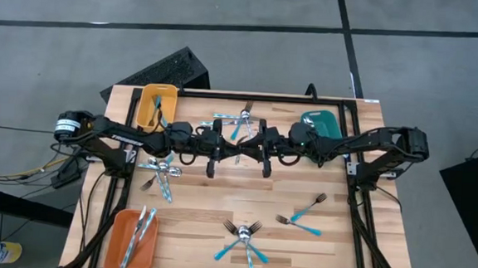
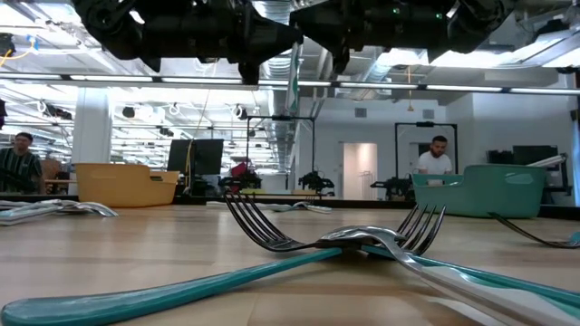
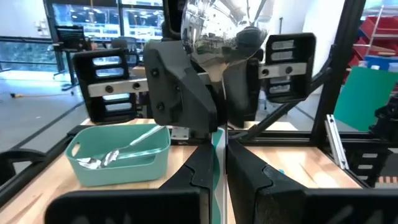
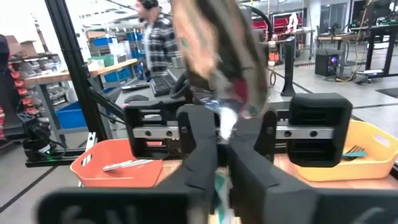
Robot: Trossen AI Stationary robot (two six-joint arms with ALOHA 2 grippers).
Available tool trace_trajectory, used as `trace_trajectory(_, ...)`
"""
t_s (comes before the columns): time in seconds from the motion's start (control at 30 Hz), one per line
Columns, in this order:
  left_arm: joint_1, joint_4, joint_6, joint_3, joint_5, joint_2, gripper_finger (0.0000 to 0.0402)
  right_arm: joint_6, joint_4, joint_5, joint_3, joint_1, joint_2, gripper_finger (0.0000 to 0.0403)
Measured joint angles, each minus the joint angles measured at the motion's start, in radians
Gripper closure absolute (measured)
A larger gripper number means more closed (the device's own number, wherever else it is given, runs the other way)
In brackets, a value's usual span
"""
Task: Sort silverware by color (type)
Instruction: Put the white-blue spoon into the blue bin
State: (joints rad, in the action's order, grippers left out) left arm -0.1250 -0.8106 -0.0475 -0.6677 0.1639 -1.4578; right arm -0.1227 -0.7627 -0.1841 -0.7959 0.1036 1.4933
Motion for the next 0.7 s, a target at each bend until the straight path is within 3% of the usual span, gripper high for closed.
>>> trace_trajectory(0.1,0.004,0.012,-0.014,-0.004,-0.020,0.000,0.0392,0.004,0.005,-0.001,0.000,0.001,0.000,0.0382)
trace_trajectory(0.27,0.007,0.050,-0.053,-0.004,-0.130,-0.002,0.0372,-0.001,0.104,0.106,-0.002,0.004,-0.021,0.0384)
trace_trajectory(0.5,0.007,0.215,-0.108,-0.007,-0.280,0.003,0.0313,-0.004,0.548,0.364,-0.001,0.026,-0.233,0.0393)
trace_trajectory(0.7,0.010,0.391,-0.135,-0.007,-0.386,0.003,0.0298,-0.130,1.032,0.640,0.000,0.052,-0.454,0.0394)
